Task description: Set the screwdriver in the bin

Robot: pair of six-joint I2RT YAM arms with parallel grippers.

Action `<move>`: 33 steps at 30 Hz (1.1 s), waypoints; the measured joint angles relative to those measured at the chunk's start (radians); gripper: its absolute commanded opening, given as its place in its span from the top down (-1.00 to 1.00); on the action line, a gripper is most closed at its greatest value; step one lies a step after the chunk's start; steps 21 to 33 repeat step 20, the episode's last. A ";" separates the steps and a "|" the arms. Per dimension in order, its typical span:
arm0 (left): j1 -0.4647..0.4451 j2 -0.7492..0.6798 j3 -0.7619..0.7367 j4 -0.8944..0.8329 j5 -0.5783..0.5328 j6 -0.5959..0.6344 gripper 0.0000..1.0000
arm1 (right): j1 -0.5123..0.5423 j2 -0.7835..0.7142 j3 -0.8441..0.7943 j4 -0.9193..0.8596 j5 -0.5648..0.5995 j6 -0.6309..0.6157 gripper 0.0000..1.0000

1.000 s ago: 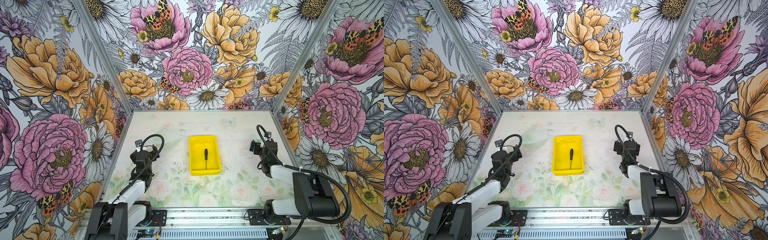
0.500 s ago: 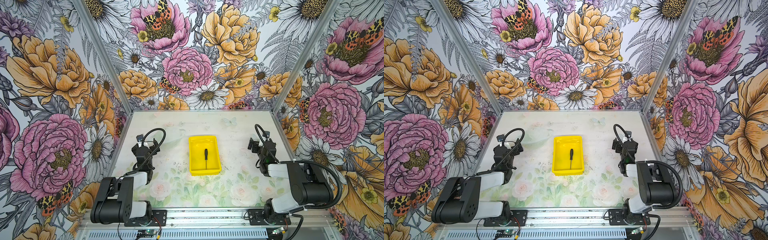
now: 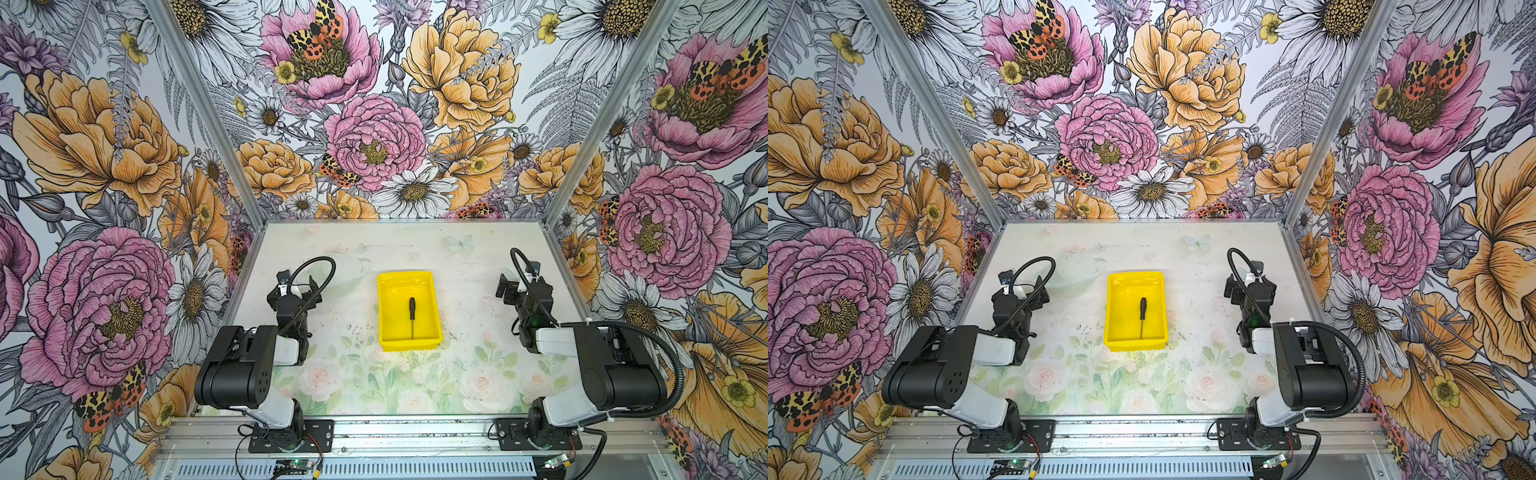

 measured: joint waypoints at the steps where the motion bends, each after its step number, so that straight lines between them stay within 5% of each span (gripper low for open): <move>1: 0.000 0.000 0.007 -0.008 -0.001 0.003 -0.97 | 0.000 0.000 0.000 0.000 0.000 0.000 -0.99; 33: -0.018 0.000 0.040 -0.046 -0.007 0.026 -0.97 | 0.000 0.000 0.000 0.000 0.000 0.000 -0.99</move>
